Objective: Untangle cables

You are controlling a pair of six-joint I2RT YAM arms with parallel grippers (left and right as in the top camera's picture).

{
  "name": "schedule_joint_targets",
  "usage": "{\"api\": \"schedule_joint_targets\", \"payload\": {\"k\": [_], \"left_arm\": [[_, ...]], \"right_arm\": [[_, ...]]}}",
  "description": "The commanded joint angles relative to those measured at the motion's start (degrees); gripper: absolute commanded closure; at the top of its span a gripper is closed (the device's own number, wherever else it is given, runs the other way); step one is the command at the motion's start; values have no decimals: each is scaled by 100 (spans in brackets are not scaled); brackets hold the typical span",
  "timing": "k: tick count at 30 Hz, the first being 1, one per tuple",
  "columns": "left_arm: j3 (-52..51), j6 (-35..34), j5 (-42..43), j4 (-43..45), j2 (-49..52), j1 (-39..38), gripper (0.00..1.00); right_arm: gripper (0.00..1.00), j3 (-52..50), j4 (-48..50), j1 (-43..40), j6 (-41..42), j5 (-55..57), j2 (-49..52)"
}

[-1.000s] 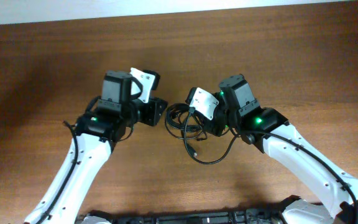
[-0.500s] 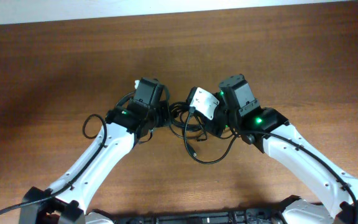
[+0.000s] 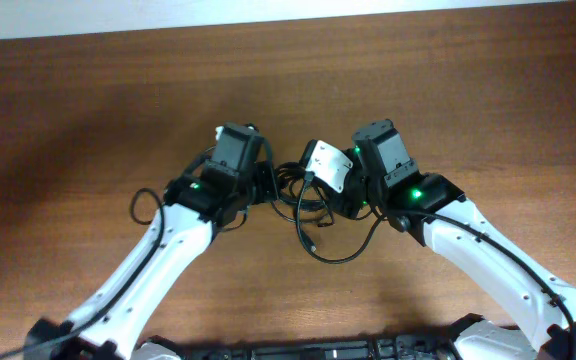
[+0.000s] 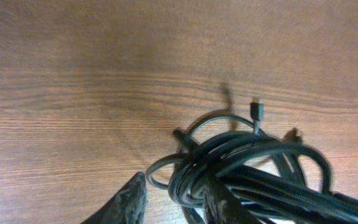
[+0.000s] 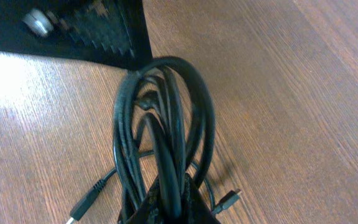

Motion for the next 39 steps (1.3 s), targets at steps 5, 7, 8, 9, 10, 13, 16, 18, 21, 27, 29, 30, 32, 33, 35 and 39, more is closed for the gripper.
{"api": "schedule_joint_targets", "payload": {"k": [5, 7, 8, 9, 10, 13, 16, 18, 21, 27, 29, 30, 32, 33, 35, 39], "left_arm": [[98, -160, -50, 334, 688, -131, 73], [98, -260, -232, 365, 691, -127, 74], [98, -260, -485, 361, 693, -127, 78], [98, -262, -706, 358, 723, -127, 84], [98, -262, -761, 358, 769, -127, 84], [98, -662, -750, 297, 1154, -127, 86], [98, -796, -682, 319, 1408, -127, 86], [98, -789, -839, 289, 1438, -87, 86], [101, -789, -1268, -35, 1423, 334, 100], [103, -341, -944, 96, 684, 1412, 100], [103, 426, -426, 470, 442, 1381, 100], [103, 1062, 22, 719, 297, 1373, 100], [103, 1390, 330, 813, 199, 1373, 100], [103, 1567, 466, 809, 177, 1373, 100], [103, 2214, 837, 811, 157, 1373, 100], [103, 3136, 1567, 761, 9, 1373, 100]], "right_arm": [[96, 44, 46, 13, 37, -59, -170], [96, 44, 44, 13, 42, -61, -170], [96, 44, 48, 13, 127, -63, -170], [96, 44, 50, 11, 232, -66, -170], [96, 44, 59, 11, 448, -70, -173], [96, 46, 116, 11, 953, -127, -210], [96, 46, 299, 0, 1384, -118, -345], [96, 46, 531, -157, 2111, 553, -603], [96, 46, 409, -955, 3397, 2050, -1117], [88, 44, -328, -2175, 4395, 2199, -1123], [71, 42, -376, -2140, 4385, 1453, -1029], [64, 42, -361, -2092, 4218, 776, -907], [54, 42, -317, -1943, 3604, -87, -667], [42, 42, -284, -1812, 3222, -503, -494], [33, 42, -133, -1449, 2656, -789, -122], [23, 42, 905, -962, 2566, -745, 476]]}}
